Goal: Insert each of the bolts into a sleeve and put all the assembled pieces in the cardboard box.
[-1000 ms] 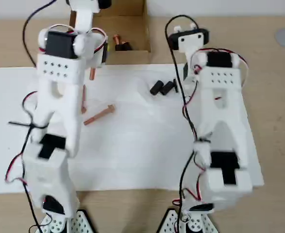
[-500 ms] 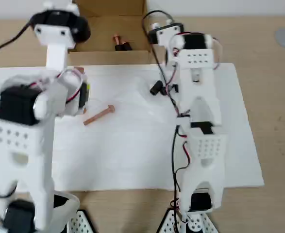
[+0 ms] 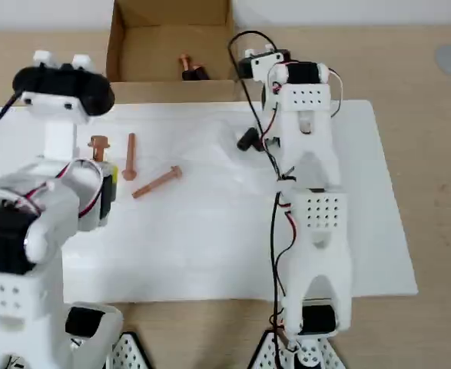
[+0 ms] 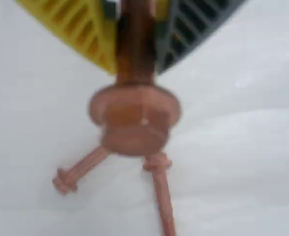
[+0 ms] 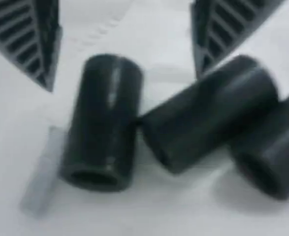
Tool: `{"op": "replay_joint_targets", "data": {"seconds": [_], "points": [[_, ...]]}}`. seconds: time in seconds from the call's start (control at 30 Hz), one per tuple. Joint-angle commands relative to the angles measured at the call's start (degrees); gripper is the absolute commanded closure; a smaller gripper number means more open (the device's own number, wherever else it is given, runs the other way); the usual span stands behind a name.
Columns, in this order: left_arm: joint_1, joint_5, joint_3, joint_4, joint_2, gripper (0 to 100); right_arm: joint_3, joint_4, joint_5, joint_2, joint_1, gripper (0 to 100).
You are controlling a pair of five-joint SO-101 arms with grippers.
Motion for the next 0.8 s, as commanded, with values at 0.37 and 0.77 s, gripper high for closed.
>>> {"op": "replay_joint_targets", "data": {"seconds": [0.37, 0.77], "points": [[-0.79, -0.26, 1.85, -0.88, -8.04, 99, -13.58, -2.29, -0.18, 8.31, 2.51, 77.5], [-0.79, -0.35, 9.67, -0.88, -17.01, 99, -17.63, -1.85, -0.09, 14.46, 2.33, 78.1]]}}
